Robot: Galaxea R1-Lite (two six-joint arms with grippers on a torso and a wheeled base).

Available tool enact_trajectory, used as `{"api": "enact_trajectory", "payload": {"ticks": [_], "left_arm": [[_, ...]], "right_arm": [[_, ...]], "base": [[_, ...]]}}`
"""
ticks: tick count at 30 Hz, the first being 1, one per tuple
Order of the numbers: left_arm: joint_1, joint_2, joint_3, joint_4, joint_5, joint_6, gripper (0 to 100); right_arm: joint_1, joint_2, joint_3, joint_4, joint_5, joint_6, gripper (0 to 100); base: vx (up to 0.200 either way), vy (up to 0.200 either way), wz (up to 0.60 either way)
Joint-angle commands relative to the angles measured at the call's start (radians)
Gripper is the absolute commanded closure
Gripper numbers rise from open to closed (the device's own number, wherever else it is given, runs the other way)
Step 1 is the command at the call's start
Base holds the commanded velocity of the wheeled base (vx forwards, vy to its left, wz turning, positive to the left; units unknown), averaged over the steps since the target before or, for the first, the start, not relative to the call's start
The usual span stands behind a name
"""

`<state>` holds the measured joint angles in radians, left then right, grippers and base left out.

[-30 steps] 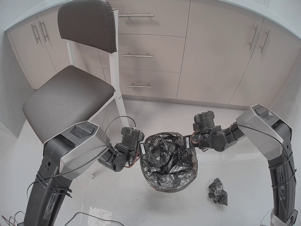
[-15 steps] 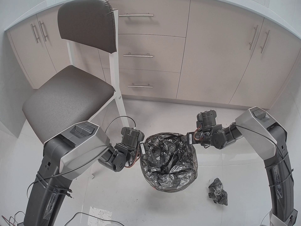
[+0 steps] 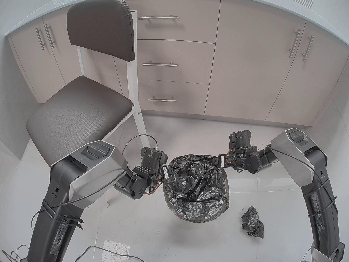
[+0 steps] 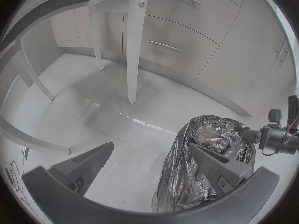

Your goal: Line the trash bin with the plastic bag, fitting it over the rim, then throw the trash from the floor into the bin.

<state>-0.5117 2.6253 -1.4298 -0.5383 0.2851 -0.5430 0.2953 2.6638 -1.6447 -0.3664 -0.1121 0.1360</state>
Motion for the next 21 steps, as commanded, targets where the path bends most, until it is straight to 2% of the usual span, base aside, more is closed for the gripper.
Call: {"api": "enact_trajectory", "payload": {"ticks": [1,9,21], "left_arm": [[0.001,0.001,0.000,0.000,0.000,0.000,0],[-0.001,0.001,0.000,0.000,0.000,0.001,0],[-0.001,0.001,0.000,0.000,0.000,0.003,0]], "right_arm": [[-0.010,0.042,-0.026,0.001,0.000,-0.001,0],[-0.016,0.105,-0.090,0.006,-0.001,-0.009,0],[-0.048,0.143,-0.172,0.092,0.000,-0.007,0]], "base": [[0.000,0.000,0.00],[0.000,0.000,0.00],[0.000,0.000,0.00]]}}
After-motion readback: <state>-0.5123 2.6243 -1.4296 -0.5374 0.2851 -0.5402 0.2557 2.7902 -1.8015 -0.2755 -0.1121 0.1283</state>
